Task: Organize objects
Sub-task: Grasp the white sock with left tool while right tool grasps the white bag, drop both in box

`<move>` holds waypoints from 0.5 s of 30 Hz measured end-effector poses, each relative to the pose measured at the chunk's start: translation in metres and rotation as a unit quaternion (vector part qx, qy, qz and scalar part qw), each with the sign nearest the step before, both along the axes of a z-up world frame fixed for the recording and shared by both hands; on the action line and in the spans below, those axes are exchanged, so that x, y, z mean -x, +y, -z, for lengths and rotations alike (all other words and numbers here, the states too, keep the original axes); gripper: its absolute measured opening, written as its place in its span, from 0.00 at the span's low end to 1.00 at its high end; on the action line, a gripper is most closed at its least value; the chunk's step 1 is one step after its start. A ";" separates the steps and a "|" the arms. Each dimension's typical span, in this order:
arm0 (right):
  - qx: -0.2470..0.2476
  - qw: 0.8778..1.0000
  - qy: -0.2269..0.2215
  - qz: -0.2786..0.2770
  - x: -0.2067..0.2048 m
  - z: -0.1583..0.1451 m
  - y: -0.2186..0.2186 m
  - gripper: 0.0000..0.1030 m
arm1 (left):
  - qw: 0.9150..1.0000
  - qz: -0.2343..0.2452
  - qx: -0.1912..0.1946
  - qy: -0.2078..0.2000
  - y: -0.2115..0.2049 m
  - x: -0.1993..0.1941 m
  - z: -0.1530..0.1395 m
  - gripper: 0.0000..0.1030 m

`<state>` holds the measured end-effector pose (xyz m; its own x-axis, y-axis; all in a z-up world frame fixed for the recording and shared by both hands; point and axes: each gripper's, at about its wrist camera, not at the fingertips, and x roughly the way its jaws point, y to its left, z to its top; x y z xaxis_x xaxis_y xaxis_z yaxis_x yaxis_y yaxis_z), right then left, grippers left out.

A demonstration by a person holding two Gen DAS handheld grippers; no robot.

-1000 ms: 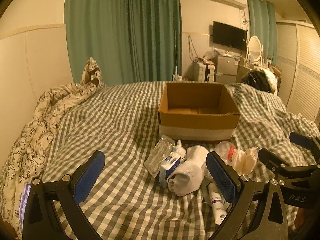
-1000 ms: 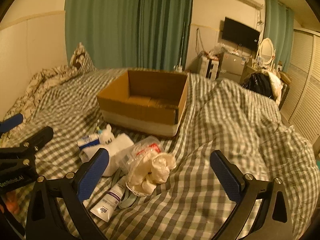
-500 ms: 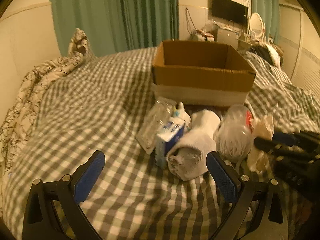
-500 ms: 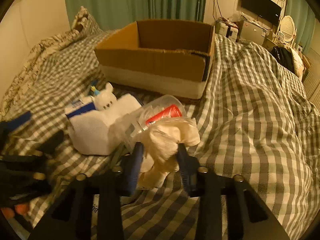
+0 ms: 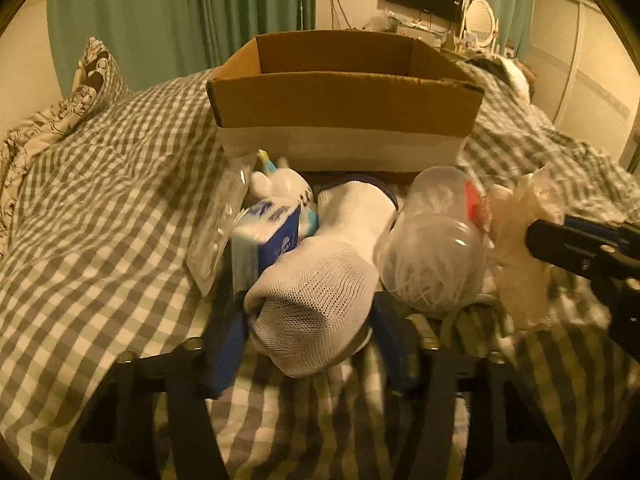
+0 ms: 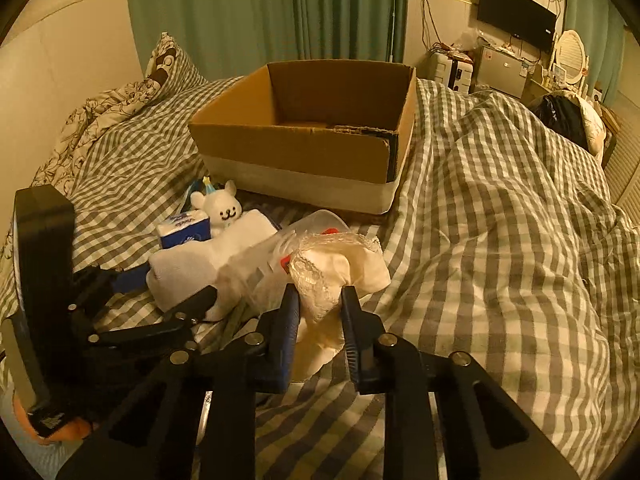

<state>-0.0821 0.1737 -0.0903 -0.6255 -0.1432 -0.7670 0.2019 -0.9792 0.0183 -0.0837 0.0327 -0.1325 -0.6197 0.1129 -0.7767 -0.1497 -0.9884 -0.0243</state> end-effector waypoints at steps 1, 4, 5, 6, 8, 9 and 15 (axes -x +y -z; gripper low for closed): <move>0.000 1.000 0.003 0.000 -0.002 -0.002 0.000 0.20 | 1.000 0.001 -0.006 0.000 -0.002 -0.002 -0.003 0.49; 0.000 1.000 0.018 -0.003 -0.010 -0.013 0.001 0.20 | 1.000 -0.004 -0.007 0.007 -0.006 -0.012 -0.014 0.45; -0.001 1.000 0.024 -0.004 -0.013 -0.017 0.002 0.20 | 1.000 -0.006 -0.007 0.011 -0.007 -0.015 -0.018 0.44; -0.002 1.000 0.030 -0.005 -0.015 -0.023 0.002 0.20 | 1.000 -0.007 -0.008 0.016 -0.008 -0.017 -0.024 0.44; -0.003 0.999 0.043 -0.005 -0.020 -0.035 0.003 0.20 | 0.999 -0.008 -0.015 0.034 -0.012 -0.025 -0.044 0.44; -0.003 0.999 0.050 -0.005 -0.022 -0.041 0.004 0.20 | 0.999 -0.009 -0.016 0.041 -0.012 -0.027 -0.051 0.43; -0.023 0.994 0.103 -0.007 -0.023 -0.086 0.005 0.20 | 0.996 -0.016 -0.010 0.090 -0.018 -0.024 -0.110 0.43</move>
